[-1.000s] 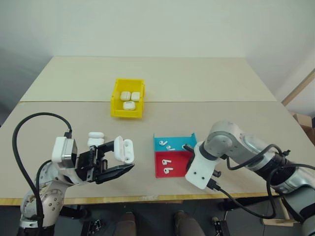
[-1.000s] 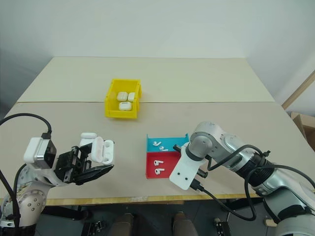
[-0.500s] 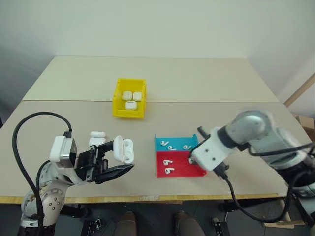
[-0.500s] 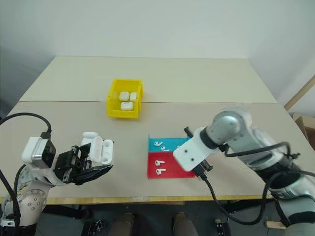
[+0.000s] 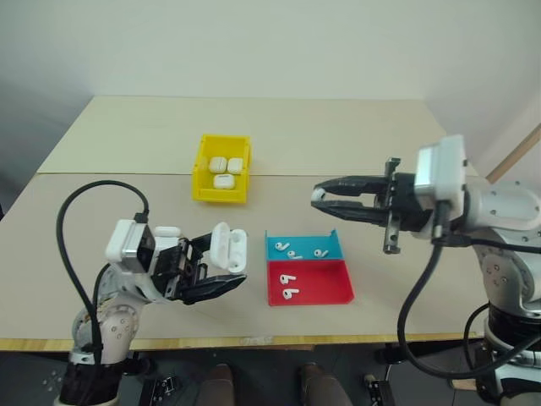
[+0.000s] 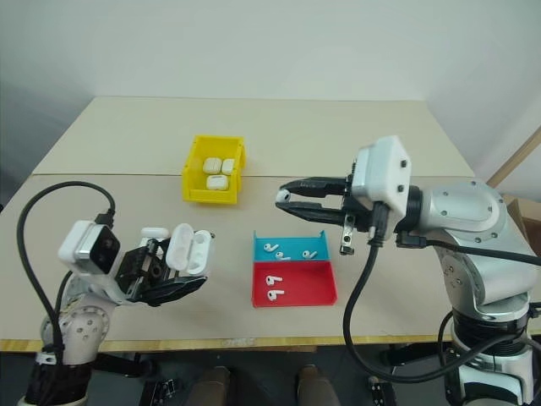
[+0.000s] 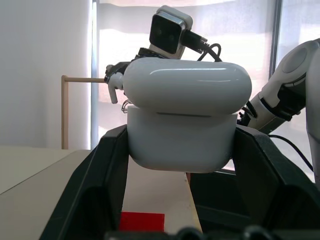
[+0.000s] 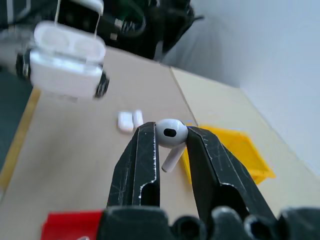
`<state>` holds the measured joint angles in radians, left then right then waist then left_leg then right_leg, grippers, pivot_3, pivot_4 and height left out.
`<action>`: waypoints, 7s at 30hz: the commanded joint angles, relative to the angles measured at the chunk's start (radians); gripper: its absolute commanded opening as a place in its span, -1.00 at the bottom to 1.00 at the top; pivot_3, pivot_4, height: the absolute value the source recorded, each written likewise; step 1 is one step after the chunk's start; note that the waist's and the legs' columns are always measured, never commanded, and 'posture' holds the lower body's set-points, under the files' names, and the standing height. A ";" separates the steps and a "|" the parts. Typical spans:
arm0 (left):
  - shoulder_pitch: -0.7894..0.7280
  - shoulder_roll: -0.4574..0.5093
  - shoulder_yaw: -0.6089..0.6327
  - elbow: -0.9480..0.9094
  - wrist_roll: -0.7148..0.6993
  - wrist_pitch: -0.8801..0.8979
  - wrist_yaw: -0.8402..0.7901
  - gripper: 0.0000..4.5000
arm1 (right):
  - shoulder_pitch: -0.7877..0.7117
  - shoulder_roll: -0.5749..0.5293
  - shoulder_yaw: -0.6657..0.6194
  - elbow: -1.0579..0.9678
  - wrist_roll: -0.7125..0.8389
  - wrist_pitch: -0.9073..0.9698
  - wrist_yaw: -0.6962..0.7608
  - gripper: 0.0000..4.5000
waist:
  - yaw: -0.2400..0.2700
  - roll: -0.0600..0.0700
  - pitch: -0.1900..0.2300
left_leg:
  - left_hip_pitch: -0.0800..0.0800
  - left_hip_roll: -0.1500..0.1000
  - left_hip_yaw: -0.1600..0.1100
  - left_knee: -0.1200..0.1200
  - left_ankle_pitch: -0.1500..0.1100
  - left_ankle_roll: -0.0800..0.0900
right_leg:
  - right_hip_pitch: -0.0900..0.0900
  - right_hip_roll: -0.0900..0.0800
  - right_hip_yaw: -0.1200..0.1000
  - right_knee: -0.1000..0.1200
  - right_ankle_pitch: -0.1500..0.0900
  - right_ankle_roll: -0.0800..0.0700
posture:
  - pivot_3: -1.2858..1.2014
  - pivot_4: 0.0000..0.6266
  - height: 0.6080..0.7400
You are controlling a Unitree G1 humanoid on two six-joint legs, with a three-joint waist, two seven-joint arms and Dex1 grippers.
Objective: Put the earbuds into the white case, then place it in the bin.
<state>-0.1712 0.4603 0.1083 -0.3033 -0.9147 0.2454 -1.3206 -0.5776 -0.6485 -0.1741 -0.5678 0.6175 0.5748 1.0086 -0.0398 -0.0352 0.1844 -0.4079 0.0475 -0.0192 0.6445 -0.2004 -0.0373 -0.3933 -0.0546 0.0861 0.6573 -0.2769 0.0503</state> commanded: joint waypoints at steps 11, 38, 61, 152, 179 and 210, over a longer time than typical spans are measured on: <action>0.006 -0.033 -0.056 -0.078 0.051 -0.003 0.049 0.24 | 0.053 0.127 0.042 -0.053 0.260 -0.041 -0.054 -0.69 | -0.004 0.000 0.000 | 0.000 0.000 -0.001 0.000 0.000 0.000 | 0.000 0.000 0.000 0.000 0.000 0.000 | 0.03 -0.52 1.00; -0.004 -0.041 -0.071 -0.116 0.041 0.001 0.074 0.24 | 0.001 0.178 0.223 0.034 0.137 -0.210 0.051 -0.69 | -0.003 0.000 0.000 | 0.000 0.000 -0.002 0.000 0.000 0.000 | 0.000 0.000 -0.001 0.000 0.000 0.000 | 0.03 -0.52 1.00; -0.007 -0.041 -0.070 -0.123 0.033 0.005 0.067 0.24 | 0.001 0.198 0.281 0.098 0.043 -0.304 0.109 -0.69 | -0.003 0.000 0.000 | 0.000 0.000 -0.002 0.000 0.000 0.000 | 0.000 0.000 -0.002 -0.001 0.000 0.000 | 0.03 -0.52 1.00; 0.359 0.194 0.210 -0.128 0.080 -0.086 -0.052 0.24 | -0.531 0.114 0.847 0.764 -0.872 -0.424 0.325 0.15 | -0.005 0.003 0.002 | -0.011 0.001 -0.001 -0.001 0.000 0.000 | -0.013 0.000 -0.003 0.003 0.001 -0.002 | 0.03 -0.52 1.00; 0.351 0.170 0.178 -0.152 0.095 -0.100 -0.011 0.24 | -0.530 0.200 0.844 0.898 -0.985 -0.628 0.324 0.15 | -0.006 0.003 0.002 | -0.009 0.001 -0.002 -0.001 0.000 0.000 | -0.013 0.000 -0.003 0.006 0.001 -0.003 | 0.03 -0.52 1.00; 0.360 0.154 0.163 -0.154 0.109 -0.124 0.004 0.24 | -0.574 0.239 0.853 1.058 -1.055 -0.799 0.307 0.15 | -0.006 0.003 0.002 | -0.007 0.001 -0.002 -0.001 0.000 0.000 | -0.012 0.000 -0.003 0.007 0.001 -0.003 | 0.03 -0.52 1.00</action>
<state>0.1885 0.6186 0.2698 -0.4216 -0.8007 0.1467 -1.3161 -1.1266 -0.4048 0.6946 0.4862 -0.4295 -0.2091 1.3098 -0.0461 -0.0326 0.1860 -0.4151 0.0487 -0.0208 0.6437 -0.2001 -0.0376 -0.4051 -0.0543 0.0834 0.6641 -0.2756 0.0469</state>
